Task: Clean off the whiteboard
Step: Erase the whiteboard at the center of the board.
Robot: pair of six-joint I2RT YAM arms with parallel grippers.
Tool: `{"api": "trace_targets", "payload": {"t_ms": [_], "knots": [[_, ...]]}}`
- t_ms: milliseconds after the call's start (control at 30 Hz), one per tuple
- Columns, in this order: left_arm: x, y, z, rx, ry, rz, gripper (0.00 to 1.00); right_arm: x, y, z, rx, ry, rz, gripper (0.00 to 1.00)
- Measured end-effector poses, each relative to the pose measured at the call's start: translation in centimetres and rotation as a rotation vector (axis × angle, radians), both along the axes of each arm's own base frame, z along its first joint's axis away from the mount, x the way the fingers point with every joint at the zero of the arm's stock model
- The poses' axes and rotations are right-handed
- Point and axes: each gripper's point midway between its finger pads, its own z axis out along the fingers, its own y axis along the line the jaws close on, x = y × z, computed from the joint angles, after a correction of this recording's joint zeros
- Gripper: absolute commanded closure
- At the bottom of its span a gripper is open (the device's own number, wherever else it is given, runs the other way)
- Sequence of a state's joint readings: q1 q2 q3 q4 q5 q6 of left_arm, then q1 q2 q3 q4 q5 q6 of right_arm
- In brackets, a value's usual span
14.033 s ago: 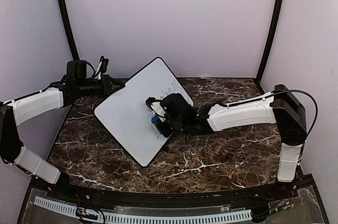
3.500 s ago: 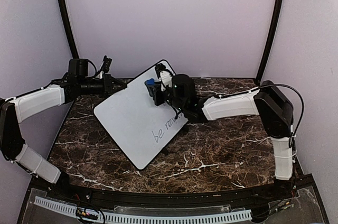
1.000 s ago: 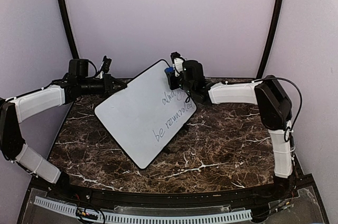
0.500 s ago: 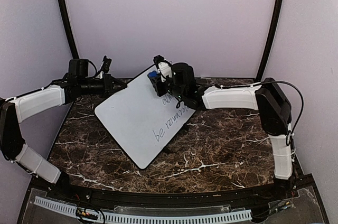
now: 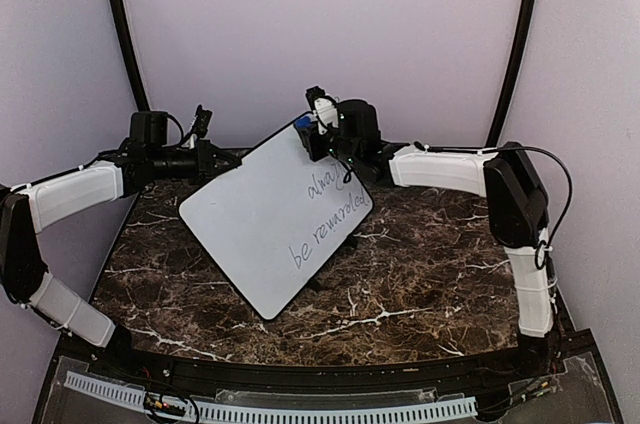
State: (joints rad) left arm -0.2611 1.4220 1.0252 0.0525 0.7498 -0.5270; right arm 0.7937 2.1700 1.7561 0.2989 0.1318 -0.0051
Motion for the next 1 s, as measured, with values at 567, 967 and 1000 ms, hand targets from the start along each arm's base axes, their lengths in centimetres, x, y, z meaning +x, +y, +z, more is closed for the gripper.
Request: {"api": "trace_targets", "payload": {"t_ms": [567,967,1000], "knots": [[0.1,0.1,-0.1,-0.005,0.018,0.017,1.00,4.3,-3.6,-1.6,-0.063,0.056,-0.082,0.80],[0.0,0.2,-0.2,-0.004,0.013,0.008,1.00,-7.9,5.4,-0.9,-0.107,-0.010,0.161,0.80],[0.0,0.1,-0.2,-0.004,0.010,0.004,1.00,-9.0,5.8,-1.2,-0.113,-0.014,0.179,0.80]]}}
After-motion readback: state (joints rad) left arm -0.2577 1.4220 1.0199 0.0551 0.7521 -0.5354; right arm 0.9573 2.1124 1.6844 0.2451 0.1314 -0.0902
